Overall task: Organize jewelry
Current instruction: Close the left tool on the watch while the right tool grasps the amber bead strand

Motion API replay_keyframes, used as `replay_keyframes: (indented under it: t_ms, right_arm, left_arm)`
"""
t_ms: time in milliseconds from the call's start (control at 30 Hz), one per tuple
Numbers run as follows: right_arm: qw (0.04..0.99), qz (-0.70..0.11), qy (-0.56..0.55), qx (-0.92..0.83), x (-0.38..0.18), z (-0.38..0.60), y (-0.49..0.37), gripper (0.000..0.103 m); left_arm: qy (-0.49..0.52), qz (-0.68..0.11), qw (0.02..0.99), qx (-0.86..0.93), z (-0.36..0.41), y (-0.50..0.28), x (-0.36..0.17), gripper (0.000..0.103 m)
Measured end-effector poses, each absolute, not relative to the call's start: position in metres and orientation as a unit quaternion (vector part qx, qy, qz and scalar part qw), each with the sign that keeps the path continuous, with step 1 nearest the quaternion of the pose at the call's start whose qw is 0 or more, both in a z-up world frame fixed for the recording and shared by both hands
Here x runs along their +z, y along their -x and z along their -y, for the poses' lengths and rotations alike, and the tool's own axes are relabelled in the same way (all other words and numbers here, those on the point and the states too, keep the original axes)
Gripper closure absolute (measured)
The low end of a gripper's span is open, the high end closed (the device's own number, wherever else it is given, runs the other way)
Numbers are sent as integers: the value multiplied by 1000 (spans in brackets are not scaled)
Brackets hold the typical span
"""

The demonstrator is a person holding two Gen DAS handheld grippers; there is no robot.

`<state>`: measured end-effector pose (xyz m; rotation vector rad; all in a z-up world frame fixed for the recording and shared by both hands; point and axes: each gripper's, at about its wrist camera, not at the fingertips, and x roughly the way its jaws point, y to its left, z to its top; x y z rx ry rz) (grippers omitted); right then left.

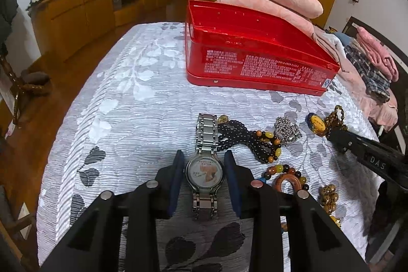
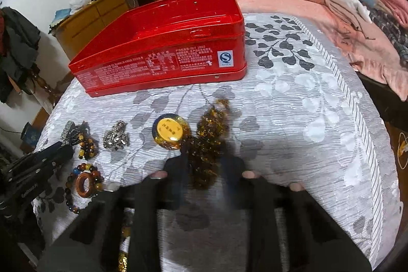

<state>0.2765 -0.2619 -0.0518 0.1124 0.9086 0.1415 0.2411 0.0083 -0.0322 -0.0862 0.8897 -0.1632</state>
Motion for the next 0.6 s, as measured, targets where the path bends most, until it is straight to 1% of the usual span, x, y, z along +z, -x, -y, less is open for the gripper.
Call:
replay_keyframes:
  t_ms: [267,600]
  right_arm:
    - [902,-422,-56,77,-41,260,-258,84]
    - [915,-391,-47,91,-12,254,-230,84]
  left_arm:
    - [58,-413,905,-82,-20,-226,-20,71]
    - [58,-382,918,-91,-19,-207,6,71]
